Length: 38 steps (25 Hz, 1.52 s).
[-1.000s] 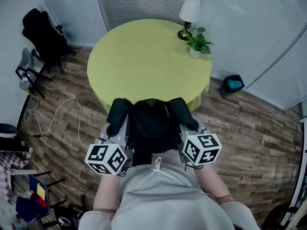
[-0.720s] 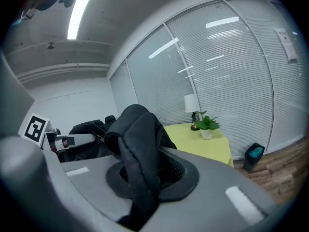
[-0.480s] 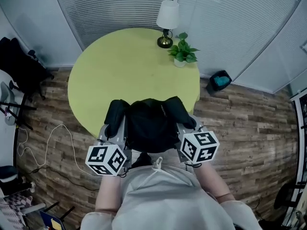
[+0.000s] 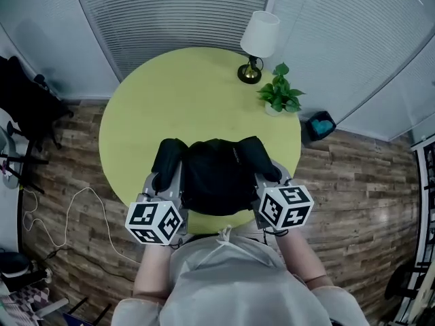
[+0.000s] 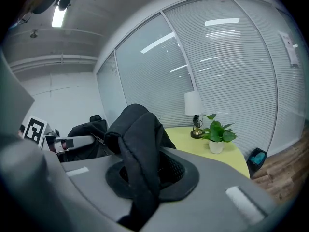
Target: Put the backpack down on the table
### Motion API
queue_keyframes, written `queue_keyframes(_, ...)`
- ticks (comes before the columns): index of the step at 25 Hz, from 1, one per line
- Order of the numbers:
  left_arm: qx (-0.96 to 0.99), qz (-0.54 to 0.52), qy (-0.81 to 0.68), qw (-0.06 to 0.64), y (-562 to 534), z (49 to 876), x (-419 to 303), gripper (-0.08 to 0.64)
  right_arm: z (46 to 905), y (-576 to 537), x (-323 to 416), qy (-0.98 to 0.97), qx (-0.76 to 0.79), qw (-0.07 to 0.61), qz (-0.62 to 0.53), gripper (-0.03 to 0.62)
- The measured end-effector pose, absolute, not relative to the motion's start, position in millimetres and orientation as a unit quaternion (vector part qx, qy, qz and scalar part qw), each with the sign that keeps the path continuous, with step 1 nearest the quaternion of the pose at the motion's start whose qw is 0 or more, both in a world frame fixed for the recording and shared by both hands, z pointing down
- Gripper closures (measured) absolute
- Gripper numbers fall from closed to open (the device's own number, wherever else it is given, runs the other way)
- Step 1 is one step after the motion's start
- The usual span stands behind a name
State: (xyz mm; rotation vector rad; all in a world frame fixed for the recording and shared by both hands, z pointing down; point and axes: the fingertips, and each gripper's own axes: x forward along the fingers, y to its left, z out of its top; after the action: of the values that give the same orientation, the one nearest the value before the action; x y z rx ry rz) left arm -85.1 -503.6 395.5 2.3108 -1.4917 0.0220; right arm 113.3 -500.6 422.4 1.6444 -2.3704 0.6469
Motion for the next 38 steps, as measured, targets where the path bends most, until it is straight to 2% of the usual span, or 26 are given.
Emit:
queue_keyframes(7,0.808,0.014,-0.546,0.222,-567,421,-125,0.528,439,-576,75,-0.807,0.527,0.128,0.233,0.56)
queue_keyframes(20,0.794,0.035,-0.568,0.214,-656,452,-169,0.528,469,-685,29,-0.817,0.514,0.166,0.201,0.558)
queue_keyframes(38,0.782,0.044,-0.575,0.235,-686,505,-177,0.525,526,-721,33,-0.797,0.534,0.202,0.196,0.549)
